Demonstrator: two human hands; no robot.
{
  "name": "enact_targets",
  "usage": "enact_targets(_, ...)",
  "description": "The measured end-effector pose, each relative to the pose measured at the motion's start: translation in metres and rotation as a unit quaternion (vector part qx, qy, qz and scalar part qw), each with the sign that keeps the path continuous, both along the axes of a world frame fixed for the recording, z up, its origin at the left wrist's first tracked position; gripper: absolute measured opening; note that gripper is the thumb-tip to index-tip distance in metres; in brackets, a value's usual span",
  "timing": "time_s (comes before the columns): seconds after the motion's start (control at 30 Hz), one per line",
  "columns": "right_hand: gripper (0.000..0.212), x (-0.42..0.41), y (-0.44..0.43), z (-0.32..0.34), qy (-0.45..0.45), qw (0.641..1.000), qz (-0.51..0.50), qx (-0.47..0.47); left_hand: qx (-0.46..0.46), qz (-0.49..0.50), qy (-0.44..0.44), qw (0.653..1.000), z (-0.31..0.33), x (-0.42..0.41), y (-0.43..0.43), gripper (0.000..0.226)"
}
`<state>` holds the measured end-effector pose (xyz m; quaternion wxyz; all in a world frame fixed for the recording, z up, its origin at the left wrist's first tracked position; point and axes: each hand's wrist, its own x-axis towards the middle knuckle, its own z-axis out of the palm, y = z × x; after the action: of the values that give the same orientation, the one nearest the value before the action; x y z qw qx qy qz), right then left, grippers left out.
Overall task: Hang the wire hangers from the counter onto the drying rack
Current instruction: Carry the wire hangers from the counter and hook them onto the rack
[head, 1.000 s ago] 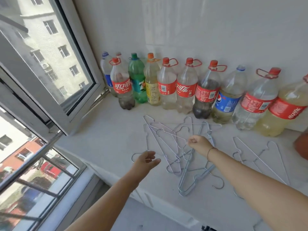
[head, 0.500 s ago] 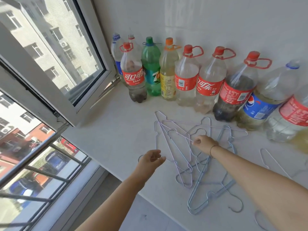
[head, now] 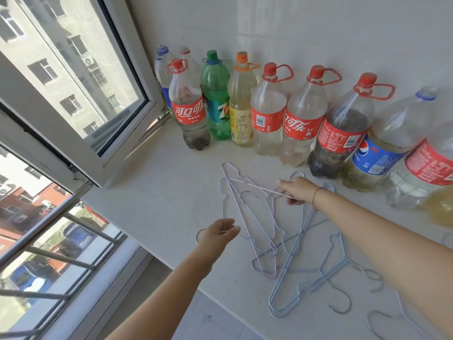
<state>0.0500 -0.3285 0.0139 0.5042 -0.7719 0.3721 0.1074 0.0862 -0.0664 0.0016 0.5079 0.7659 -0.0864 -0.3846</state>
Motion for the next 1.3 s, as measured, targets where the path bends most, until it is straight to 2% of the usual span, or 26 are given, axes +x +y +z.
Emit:
enact_targets(0.07,0.042,0.000,0.003,0.016,-0.002,0.998,-0.019,0.053,-0.026,-0.018,-0.007,0.999,0.011,-0.005,-0.013,0.031)
enact_targets(0.13,0.040,-0.004,0.011,0.034,-0.003,0.993,-0.013,0.119,-0.061,-0.021,-0.052,0.997,0.021,-0.009,-0.025,0.026)
enact_targets(0.23,0.049,-0.010,0.021,0.053,0.001,0.981,0.033,0.193,-0.071,-0.027,-0.202,0.976,0.038,-0.006,-0.036,0.035)
enact_targets(0.33,0.054,-0.016,0.031,0.067,0.007,0.965,0.096,0.244,-0.034,-0.111,-0.319,0.940,0.059,0.002,-0.040,0.044)
enact_targets(0.37,0.053,-0.016,0.035,0.072,0.002,0.961,0.110,0.252,-0.009,-0.151,-0.332,0.931,0.065,0.005,-0.041,0.044)
enact_targets(0.43,0.049,-0.016,0.043,0.079,-0.019,0.957,0.122,0.263,0.029,-0.211,-0.299,0.930,0.073,0.009,-0.041,0.035)
enact_targets(0.53,0.044,-0.012,0.054,0.084,-0.073,0.964,0.118,0.225,0.004,-0.207,-0.232,0.950,0.079,0.012,-0.031,0.024)
enact_targets(0.63,0.028,-0.005,0.058,0.082,-0.179,0.977,0.036,0.115,-0.018,-0.109,-0.202,0.973,0.075,0.021,-0.012,0.019)
enact_targets(0.73,0.022,-0.003,0.050,0.069,-0.293,0.950,-0.104,-0.027,-0.022,-0.018,-0.171,0.985,0.067,0.028,0.017,0.021)
enact_targets(0.8,0.017,-0.006,0.048,0.051,-0.315,0.929,-0.184,-0.066,-0.022,0.033,-0.152,0.988,0.062,0.032,0.036,0.023)
enact_targets(0.87,0.014,-0.008,0.050,0.025,-0.276,0.937,-0.205,-0.062,-0.024,0.065,-0.126,0.990,0.055,0.036,0.051,0.024)
enact_targets(0.97,0.022,-0.010,0.056,-0.019,-0.167,0.975,-0.142,-0.044,-0.017,0.083,-0.126,0.988,0.047,0.039,0.065,0.024)
enact_targets(1.03,0.027,-0.012,0.058,-0.044,-0.112,0.986,-0.112,-0.051,-0.009,0.091,-0.143,0.985,0.043,0.040,0.072,0.023)
enact_targets(1.17,0.011,-0.014,0.058,-0.071,-0.030,0.991,-0.082,-0.104,-0.019,0.130,-0.138,0.982,0.039,0.039,0.084,0.022)
enact_targets(1.23,0.016,-0.014,0.057,-0.076,-0.003,0.989,-0.083,-0.124,-0.016,0.147,-0.132,0.980,0.036,0.038,0.087,0.023)
enact_targets(1.3,0.011,-0.013,0.056,-0.077,0.013,0.988,-0.065,-0.141,-0.010,0.162,-0.117,0.980,0.033,0.036,0.088,0.024)
